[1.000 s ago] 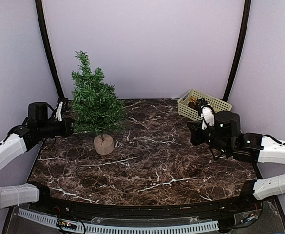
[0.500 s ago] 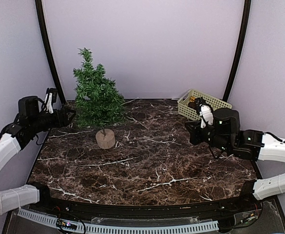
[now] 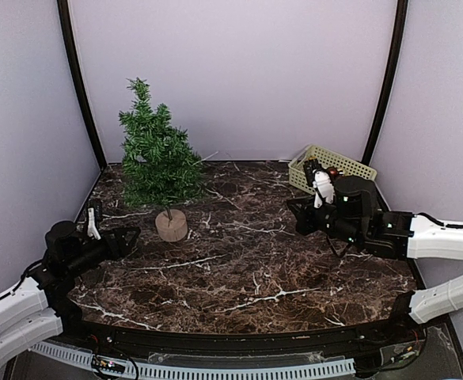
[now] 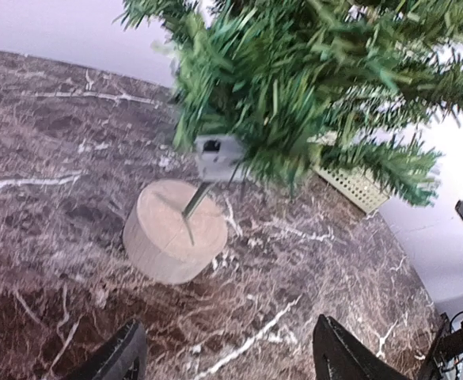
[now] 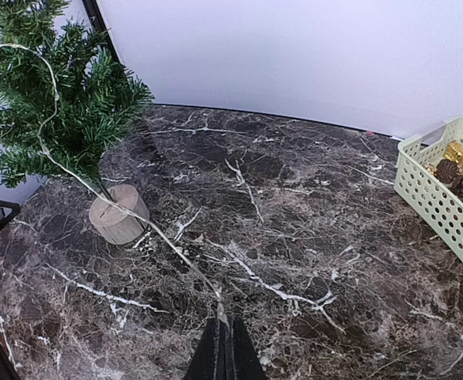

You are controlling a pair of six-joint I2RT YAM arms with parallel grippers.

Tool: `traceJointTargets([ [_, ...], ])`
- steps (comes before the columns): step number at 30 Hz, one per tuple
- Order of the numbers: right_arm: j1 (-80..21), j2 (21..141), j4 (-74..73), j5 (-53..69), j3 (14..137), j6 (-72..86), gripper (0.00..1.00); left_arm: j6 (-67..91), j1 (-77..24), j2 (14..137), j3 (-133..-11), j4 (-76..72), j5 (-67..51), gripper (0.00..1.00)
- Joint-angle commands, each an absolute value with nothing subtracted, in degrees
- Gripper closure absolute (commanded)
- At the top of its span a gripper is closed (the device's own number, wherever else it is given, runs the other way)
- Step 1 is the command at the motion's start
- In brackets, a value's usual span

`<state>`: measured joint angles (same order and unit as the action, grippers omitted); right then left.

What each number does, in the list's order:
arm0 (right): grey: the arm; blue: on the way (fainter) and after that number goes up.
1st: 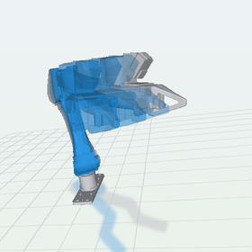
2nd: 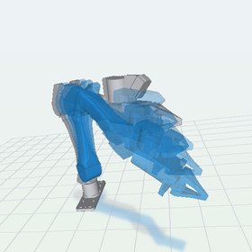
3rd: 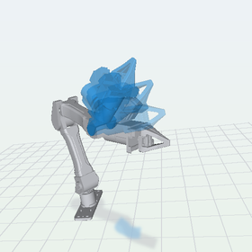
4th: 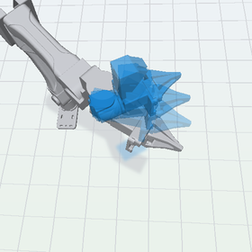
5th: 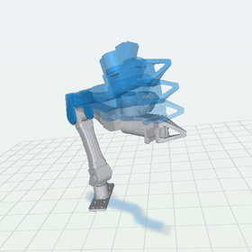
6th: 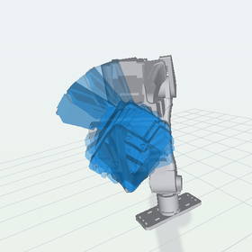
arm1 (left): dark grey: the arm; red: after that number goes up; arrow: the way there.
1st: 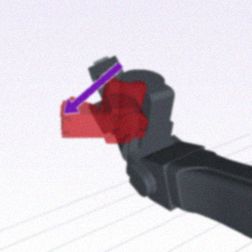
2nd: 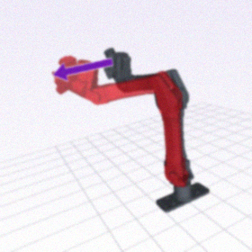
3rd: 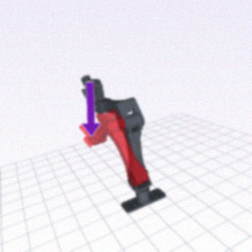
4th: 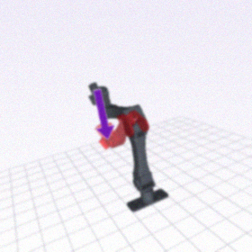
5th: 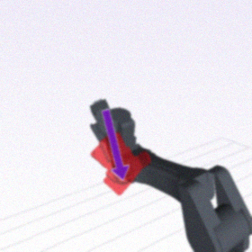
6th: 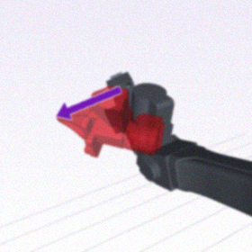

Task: Decorate the small christmas tree
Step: Wrap the side of the string light in the gap of the branches.

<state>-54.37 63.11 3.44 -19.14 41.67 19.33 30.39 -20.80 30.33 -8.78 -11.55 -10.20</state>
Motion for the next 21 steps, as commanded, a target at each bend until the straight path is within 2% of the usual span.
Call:
traceJointTargets([
  [1, -54.7, 64.0, 8.0, -18.3, 42.9, 21.2, 1.0, 32.1, -21.8, 34.4, -8.7, -29.9, -9.3, 0.25],
  [4, -54.7, 65.1, 8.6, -18.1, 43.2, 21.6, 1.0, 32.2, -21.9, 37.0, -10.0, -32.2, -10.1, 0.25],
  [10, -54.7, 67.0, 9.5, -17.6, 43.7, 21.8, 1.0, 32.7, -21.8, 41.5, -13.0, -32.5, -9.6, 0.51],
  [11, -54.8, 67.2, 9.6, -17.5, 43.8, 21.7, 1.0, 32.8, -21.8, 42.5, -13.3, -32.2, -9.9, 0.59],
  [17, -54.7, 67.5, 9.2, -17.0, 44.1, 21.3, 1.0, 32.4, -21.8, 44.6, -15.4, -32.0, -10.4, 0.75],
  [18, -54.8, 67.4, 9.1, -17.0, 44.1, 21.3, 1.0, 32.1, -21.8, 44.5, -15.7, -31.8, -10.3, 0.81],
  [21, -54.7, 67.1, 8.9, -17.0, 43.9, 21.3, 1.0, 31.5, -21.8, 44.1, -16.7, -30.1, -8.8, 0.86],
])
